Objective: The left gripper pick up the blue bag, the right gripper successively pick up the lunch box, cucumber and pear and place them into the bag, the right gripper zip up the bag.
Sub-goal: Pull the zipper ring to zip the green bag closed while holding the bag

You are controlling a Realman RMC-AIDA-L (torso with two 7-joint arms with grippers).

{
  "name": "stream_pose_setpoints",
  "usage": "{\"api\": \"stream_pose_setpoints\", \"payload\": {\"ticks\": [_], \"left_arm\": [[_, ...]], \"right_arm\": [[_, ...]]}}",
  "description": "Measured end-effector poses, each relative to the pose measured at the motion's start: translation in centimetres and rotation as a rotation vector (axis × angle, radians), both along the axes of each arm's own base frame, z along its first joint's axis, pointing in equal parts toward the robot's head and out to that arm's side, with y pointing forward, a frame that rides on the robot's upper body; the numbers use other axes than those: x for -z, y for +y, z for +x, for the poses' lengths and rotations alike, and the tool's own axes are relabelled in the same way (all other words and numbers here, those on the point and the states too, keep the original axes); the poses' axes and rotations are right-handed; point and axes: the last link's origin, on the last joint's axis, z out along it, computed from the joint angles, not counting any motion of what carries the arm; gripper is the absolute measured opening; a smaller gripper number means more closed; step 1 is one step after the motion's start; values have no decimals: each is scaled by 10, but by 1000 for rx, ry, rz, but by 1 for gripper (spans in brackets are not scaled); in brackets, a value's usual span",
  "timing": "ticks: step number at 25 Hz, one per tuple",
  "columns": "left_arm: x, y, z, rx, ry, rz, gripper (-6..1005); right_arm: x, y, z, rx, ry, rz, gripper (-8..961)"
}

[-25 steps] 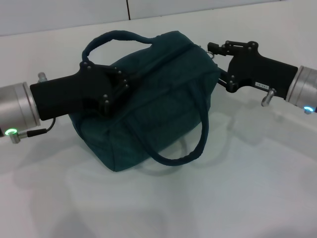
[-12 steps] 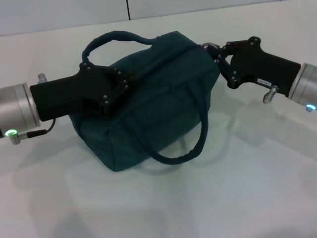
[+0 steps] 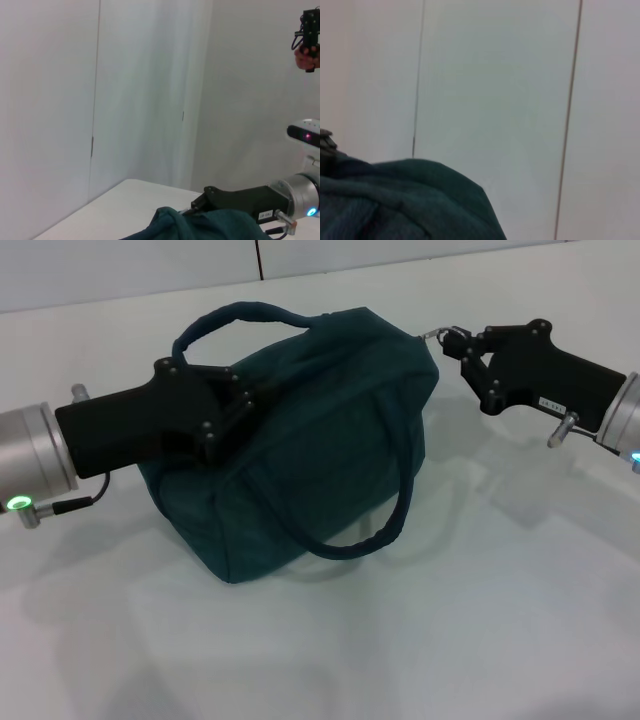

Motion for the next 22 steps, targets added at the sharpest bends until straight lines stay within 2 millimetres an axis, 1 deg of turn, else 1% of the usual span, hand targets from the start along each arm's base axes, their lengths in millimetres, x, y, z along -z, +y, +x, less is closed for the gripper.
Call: {"api": "stream_pose_setpoints", "payload": {"ticks": [11, 14, 17, 21, 22], "left_arm": [[-1, -2, 6, 24, -23, -21, 41], [-1, -2, 7, 26, -34, -21, 41], [5, -1, 6, 6, -41, -40, 41], [8, 3, 3, -34, -62, -54, 68], [7, 4, 1, -51, -74, -48, 75]], "right_arm": [[8, -2, 15, 84, 9, -21, 25], [11, -1, 14, 87, 13, -32, 27], [13, 0, 11, 88, 28, -45, 29], [13, 2, 8, 102, 69, -70, 32], [13, 2, 7, 103, 76, -74, 66]]}}
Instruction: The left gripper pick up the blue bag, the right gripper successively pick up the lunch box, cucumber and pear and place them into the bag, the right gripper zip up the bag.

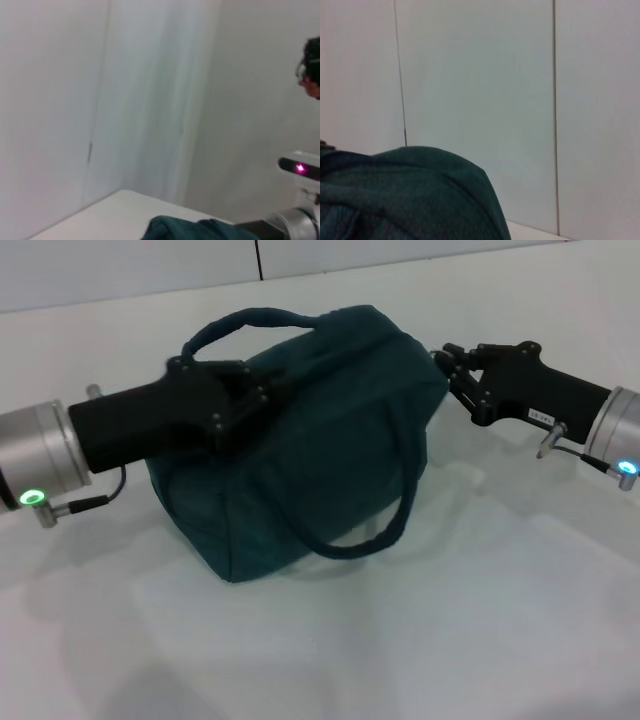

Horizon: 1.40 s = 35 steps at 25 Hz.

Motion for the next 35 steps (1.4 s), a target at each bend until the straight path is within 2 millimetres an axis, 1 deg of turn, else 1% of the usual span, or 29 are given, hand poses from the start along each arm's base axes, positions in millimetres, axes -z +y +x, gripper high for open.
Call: {"api": "stream_pose_setpoints", "payload": {"ticks": [3, 4, 9, 11, 15, 19, 20, 24, 27, 30, 35], "left_arm": [[-4, 1, -5, -44, -45, 19, 95], [-5, 1, -6, -59, -65, 26, 130], [-17, -1, -17, -99, -137, 94, 304], [-22, -5, -18, -78, -161, 97, 401], [-27, -21, -15, 24, -188, 68, 587], [-33, -38, -18, 117, -199, 42, 753], [-34, -42, -19, 133, -201, 40, 759], [-36, -60, -29, 202, -195, 53, 783], [-37, -71, -38, 199, -195, 78, 802], [-37, -74, -42, 184, -202, 84, 820], [-38, -77, -43, 185, -212, 81, 820]], "right_arm": [[-2, 0, -3, -2, 31, -7, 166], [-3, -1, -4, -4, 45, -7, 200], [-11, -5, -13, -58, 114, 2, 304], [-16, -10, -20, -117, 148, -17, 345], [-29, -19, -34, -227, 214, -99, 428], [-42, -32, -51, -390, 244, -255, 510], [-44, -35, -54, -420, 247, -284, 531], [-52, -47, -64, -541, 245, -402, 531], [-54, -52, -65, -576, 248, -433, 532], [-55, -55, -66, -592, 253, -446, 532], [-54, -56, -66, -595, 245, -456, 533]]}}
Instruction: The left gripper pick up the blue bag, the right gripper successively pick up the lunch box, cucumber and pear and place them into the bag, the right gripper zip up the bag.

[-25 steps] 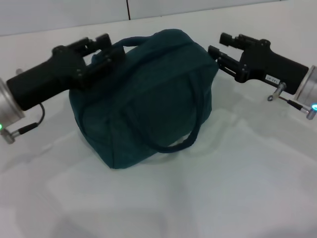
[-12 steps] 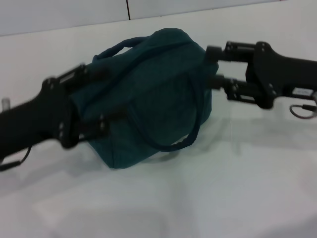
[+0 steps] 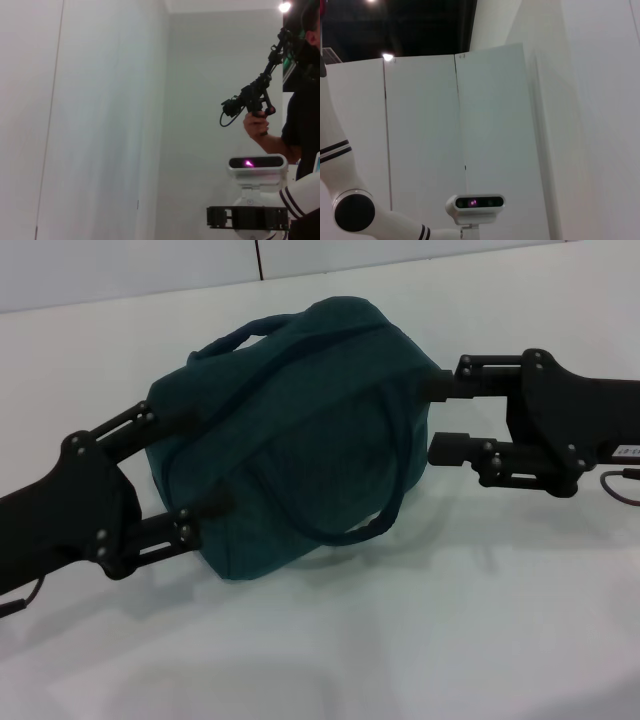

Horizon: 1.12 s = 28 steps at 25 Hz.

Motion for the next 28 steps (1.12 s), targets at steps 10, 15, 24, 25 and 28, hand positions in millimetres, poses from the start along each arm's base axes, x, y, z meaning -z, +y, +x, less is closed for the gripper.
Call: {"api": "stream_pose_setpoints", "payload": {"ticks": [10, 15, 24, 25, 28], "left_arm": [[-5, -3, -3, 0, -12, 8, 820], [-4, -3, -2, 8, -12, 18, 820], [-2, -5, -3, 5, -17, 25, 820], [-2, -5, -3, 4, -17, 25, 820], [-2, -6, -3, 2, -18, 25, 820]], "right_arm": [[6, -3, 0, 3, 5, 1, 531], [11, -6, 0, -6, 11, 25, 532], [15, -4, 2, 14, 11, 63, 533], [15, -4, 2, 15, 11, 64, 533], [16, -4, 2, 17, 13, 64, 533]]}}
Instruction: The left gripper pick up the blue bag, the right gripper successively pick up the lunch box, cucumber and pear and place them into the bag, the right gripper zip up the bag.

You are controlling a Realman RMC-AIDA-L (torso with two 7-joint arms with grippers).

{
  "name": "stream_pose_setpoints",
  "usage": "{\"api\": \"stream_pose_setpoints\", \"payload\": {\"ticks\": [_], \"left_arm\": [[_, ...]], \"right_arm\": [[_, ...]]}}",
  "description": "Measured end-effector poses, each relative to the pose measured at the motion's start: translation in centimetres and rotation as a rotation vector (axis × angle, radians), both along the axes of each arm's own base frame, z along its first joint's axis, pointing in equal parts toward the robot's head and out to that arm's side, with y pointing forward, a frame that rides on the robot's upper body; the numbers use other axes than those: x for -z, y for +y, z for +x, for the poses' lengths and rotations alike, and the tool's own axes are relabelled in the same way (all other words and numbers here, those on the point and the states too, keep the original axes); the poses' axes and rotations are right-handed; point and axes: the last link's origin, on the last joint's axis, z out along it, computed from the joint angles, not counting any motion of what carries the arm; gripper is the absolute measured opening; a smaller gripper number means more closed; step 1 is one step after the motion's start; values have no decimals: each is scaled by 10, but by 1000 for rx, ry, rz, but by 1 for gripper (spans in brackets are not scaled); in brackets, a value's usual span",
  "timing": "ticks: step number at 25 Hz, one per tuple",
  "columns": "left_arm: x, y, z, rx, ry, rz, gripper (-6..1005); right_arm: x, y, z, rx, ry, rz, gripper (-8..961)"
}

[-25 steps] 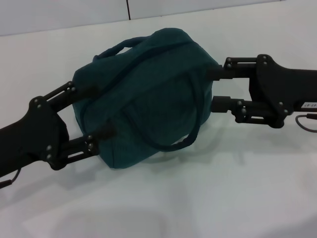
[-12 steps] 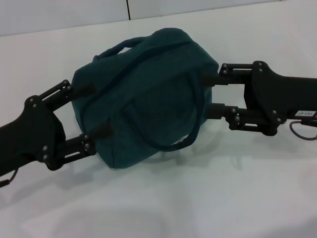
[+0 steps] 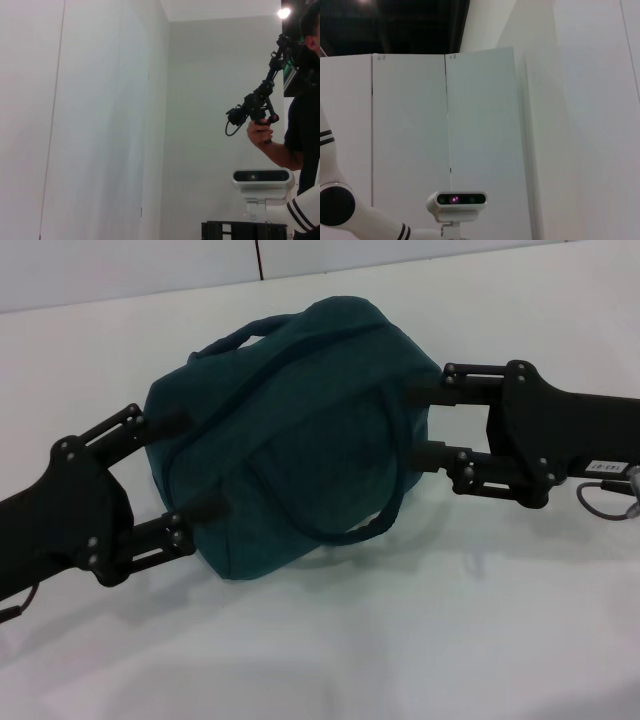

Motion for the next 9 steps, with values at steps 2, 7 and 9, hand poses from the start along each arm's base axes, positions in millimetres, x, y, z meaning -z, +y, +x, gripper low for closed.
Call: {"api": "stream_pose_setpoints", "payload": {"ticks": [2, 7, 9], "left_arm": [[0, 0, 0, 0, 0, -1, 820], [2, -1, 0, 1, 2, -4, 820], [3, -1, 0, 2, 2, -4, 820]], "right_arm": [[1, 0, 0, 3, 4, 1, 532], [1, 0, 0, 11, 11, 2, 531], [2, -1, 0, 14, 14, 1, 531]]}}
